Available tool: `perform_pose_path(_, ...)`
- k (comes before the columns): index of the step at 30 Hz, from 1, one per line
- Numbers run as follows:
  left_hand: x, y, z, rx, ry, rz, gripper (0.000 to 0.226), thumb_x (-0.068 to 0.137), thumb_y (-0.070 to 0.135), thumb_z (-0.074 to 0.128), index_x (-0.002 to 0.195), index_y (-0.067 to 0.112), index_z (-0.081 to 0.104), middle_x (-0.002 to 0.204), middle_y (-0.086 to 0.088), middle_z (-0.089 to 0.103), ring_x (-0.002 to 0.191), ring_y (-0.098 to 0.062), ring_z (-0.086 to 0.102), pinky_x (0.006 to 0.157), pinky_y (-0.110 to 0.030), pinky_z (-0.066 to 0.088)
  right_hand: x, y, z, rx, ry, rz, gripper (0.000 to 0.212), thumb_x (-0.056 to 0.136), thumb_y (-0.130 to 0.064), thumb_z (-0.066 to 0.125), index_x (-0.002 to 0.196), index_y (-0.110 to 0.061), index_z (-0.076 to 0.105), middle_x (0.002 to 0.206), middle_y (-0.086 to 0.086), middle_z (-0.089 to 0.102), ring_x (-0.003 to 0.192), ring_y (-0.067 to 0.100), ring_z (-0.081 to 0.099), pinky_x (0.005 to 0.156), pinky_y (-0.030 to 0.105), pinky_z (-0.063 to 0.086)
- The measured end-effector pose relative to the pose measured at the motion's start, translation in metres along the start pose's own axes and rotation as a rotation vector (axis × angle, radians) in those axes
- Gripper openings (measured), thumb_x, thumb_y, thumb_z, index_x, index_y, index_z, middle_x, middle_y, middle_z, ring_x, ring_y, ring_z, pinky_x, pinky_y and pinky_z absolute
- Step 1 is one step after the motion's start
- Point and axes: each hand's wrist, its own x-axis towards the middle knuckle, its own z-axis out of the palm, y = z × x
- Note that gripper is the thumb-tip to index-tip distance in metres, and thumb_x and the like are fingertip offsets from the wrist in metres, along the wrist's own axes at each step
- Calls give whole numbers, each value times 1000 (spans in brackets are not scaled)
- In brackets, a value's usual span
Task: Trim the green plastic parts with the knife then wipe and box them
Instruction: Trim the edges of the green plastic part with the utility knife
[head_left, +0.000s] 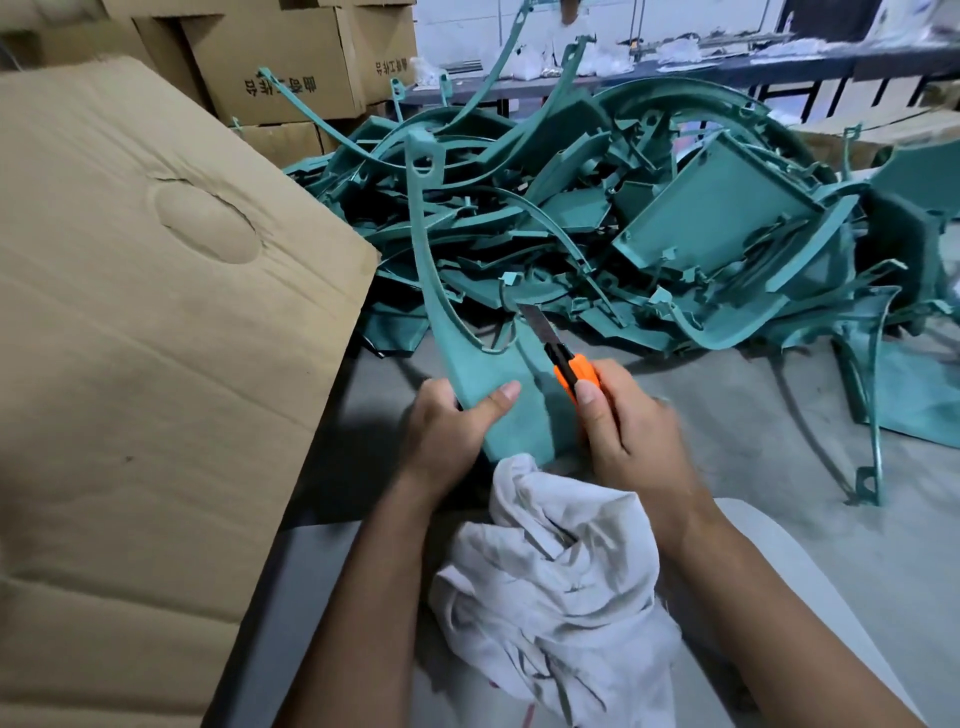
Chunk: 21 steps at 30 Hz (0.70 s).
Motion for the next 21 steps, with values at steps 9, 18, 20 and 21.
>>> perform_pose_path(9, -1, 0, 5, -271, -7, -17, 49, 71, 51, 77, 105, 15, 76, 104, -16, 77, 99, -40, 73, 93, -63, 56, -1, 9, -2, -154, 9, -28, 30, 102, -61, 38, 94, -33, 46, 59, -4, 52, 56, 15, 52, 50, 29, 39)
perform_pose_path(18, 2, -5, 7, -289, -77, 24, 46, 74, 48, 77, 109, 17, 77, 109, -17, 77, 104, -42, 72, 97, -66, 52, 1, 4, -5, -350, 99, 20, 35, 106, -53, 40, 85, -26, 33, 53, -7, 38, 53, 34, 47, 48, 40, 37)
perform_pose_path(20, 3, -6, 8, -282, -63, 26, 46, 74, 49, 77, 108, 17, 77, 108, -16, 77, 103, -41, 72, 97, -65, 53, 2, 4, -4, -352, 111, 21, 35, 106, -52, 41, 85, -26, 32, 53, -9, 35, 51, 32, 46, 47, 37, 33)
perform_pose_path(21, 4, -7, 9, -275, -52, 26, 46, 73, 49, 77, 107, 18, 78, 107, -15, 77, 102, -41, 73, 96, -64, 53, 2, 4, -2, -333, 101, 11, 35, 106, -52, 42, 85, -27, 32, 53, -9, 35, 50, 28, 44, 46, 36, 30)
